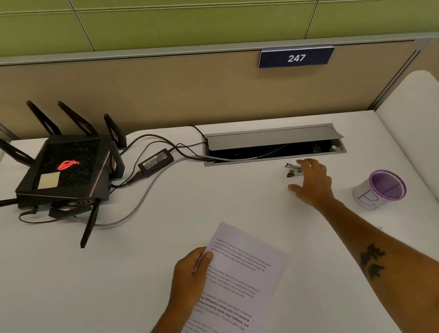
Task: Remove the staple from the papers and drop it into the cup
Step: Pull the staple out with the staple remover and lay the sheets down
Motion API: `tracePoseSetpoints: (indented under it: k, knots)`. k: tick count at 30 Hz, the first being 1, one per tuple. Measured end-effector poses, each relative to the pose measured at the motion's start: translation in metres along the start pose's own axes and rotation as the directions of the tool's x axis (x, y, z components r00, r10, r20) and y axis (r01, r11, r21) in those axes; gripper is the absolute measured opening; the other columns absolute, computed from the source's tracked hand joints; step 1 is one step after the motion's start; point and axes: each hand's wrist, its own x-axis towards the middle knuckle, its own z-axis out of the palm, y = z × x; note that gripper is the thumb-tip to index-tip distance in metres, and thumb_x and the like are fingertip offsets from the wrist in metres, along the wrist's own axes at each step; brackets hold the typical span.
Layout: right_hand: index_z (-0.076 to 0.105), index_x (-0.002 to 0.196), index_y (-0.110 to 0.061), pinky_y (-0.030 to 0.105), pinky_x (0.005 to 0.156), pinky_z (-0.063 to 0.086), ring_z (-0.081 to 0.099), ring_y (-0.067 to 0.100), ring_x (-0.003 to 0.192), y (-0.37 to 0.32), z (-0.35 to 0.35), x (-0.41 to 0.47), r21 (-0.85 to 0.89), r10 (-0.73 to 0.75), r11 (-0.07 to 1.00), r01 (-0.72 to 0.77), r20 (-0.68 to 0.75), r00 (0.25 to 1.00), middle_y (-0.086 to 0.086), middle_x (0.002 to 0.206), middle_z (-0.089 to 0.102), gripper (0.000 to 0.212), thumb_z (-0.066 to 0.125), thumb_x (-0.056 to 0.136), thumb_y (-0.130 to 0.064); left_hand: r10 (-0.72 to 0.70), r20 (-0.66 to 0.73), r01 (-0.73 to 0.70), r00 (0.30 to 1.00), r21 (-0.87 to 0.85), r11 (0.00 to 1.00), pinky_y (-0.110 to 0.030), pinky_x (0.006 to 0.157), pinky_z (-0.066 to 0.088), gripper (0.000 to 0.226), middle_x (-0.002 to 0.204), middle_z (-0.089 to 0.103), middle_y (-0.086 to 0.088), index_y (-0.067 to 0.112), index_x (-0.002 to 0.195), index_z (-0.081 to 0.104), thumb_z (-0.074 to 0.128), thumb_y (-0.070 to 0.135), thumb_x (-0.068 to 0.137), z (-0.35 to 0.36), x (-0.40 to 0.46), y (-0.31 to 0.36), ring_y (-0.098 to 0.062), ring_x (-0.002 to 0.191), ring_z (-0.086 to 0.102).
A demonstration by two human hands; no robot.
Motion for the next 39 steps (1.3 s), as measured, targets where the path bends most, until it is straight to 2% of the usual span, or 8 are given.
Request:
tracePoseSetpoints:
  k: [5,15,19,23,26,30,36,39]
  knots:
    - [0.038,0.156,-0.024,0.055,0.114,0.036,0.03,0.034,0.15,0.01,0.009,0.03,-0.032,-0.012,0.999,0.015,0.086,0.996,0.007,0.163,0.035,0.081,0.079,0.088,-0.041,0.003,0.049,-0.005,0.999,0.042,0.999,-0.021,0.067,0.063,0.019,0.092,0.082,0.015,0.03,0.112,0.074,0.055,0.029,0.108,0.0,0.013,-0.005,-0.008,0.086,0.079]
    - [0.057,0.135,-0.02,0.052,0.103,0.042,0.048,0.032,0.131,0.023,0.022,0.036,0.051,-0.074,0.996,0.073,0.034,0.997,0.006,0.143,0.056,0.045,0.072,0.095,-0.032,0.008,0.075,-0.015,0.997,0.084,0.996,-0.023,0.071,0.065,0.021,0.105,0.08,0.01,0.029,0.119,0.073,0.055,0.031,0.108,0.002,0.019,-0.012,-0.006,0.09,0.078]
    - [0.058,0.136,-0.022,0.049,0.108,0.043,0.056,0.03,0.128,0.022,0.02,0.016,0.239,-0.07,0.969,0.062,0.028,0.997,0.004,0.138,0.063,0.042,0.069,0.097,-0.034,0.011,0.075,-0.017,0.997,0.078,0.997,-0.022,0.071,0.064,0.021,0.105,0.08,0.009,0.028,0.118,0.073,0.055,0.031,0.108,0.001,0.015,-0.014,-0.005,0.09,0.078]
    - [0.061,0.129,-0.021,0.033,0.096,0.051,0.065,0.018,0.11,0.004,0.007,-0.022,0.514,-0.096,0.857,0.04,0.083,0.992,-0.002,0.121,0.069,0.035,0.071,0.096,-0.029,0.024,0.068,-0.028,0.997,0.063,0.998,-0.019,0.067,0.062,0.018,0.094,0.081,0.015,0.031,0.112,0.073,0.056,0.028,0.108,-0.002,0.006,-0.012,-0.006,0.087,0.078]
    - [0.064,0.126,-0.024,0.025,0.091,0.051,0.066,0.008,0.108,-0.012,-0.004,-0.057,0.577,-0.155,0.816,0.042,0.148,0.977,-0.007,0.117,0.07,0.034,0.075,0.094,-0.029,0.032,0.065,-0.035,0.997,0.056,0.998,-0.02,0.068,0.063,0.019,0.098,0.081,0.011,0.028,0.115,0.074,0.056,0.028,0.108,-0.007,-0.003,-0.014,-0.007,0.087,0.079]
    - [0.069,0.118,-0.028,0.012,0.082,0.048,0.065,0.002,0.1,-0.034,-0.019,-0.098,0.604,-0.293,0.788,0.118,0.2,0.935,-0.013,0.111,0.072,0.03,0.08,0.09,-0.029,0.052,0.064,-0.056,0.997,0.055,0.997,-0.019,0.07,0.062,0.02,0.102,0.08,0.01,0.027,0.117,0.074,0.056,0.028,0.108,-0.011,-0.013,-0.014,-0.004,0.088,0.078]
    - [0.072,0.114,-0.029,0.013,0.081,0.047,0.065,0.011,0.099,-0.07,-0.03,-0.134,0.507,-0.59,0.752,0.421,0.233,0.773,-0.012,0.109,0.065,0.032,0.085,0.085,-0.034,0.1,0.082,-0.104,0.992,0.05,0.993,-0.022,0.072,0.063,0.018,0.094,0.08,0.022,0.041,0.104,0.071,0.058,0.029,0.107,-0.016,-0.033,-0.009,-0.006,0.085,0.078]
    - [0.069,0.115,-0.031,0.016,0.085,0.05,0.063,0.009,0.101,-0.087,-0.034,-0.144,0.443,-0.661,0.729,0.522,0.259,0.704,-0.014,0.11,0.062,0.036,0.084,0.084,-0.04,0.115,0.09,-0.123,0.989,0.082,0.989,-0.027,0.071,0.066,0.017,0.091,0.081,0.011,0.04,0.103,0.072,0.057,0.033,0.108,-0.018,-0.04,-0.01,-0.011,0.081,0.079]
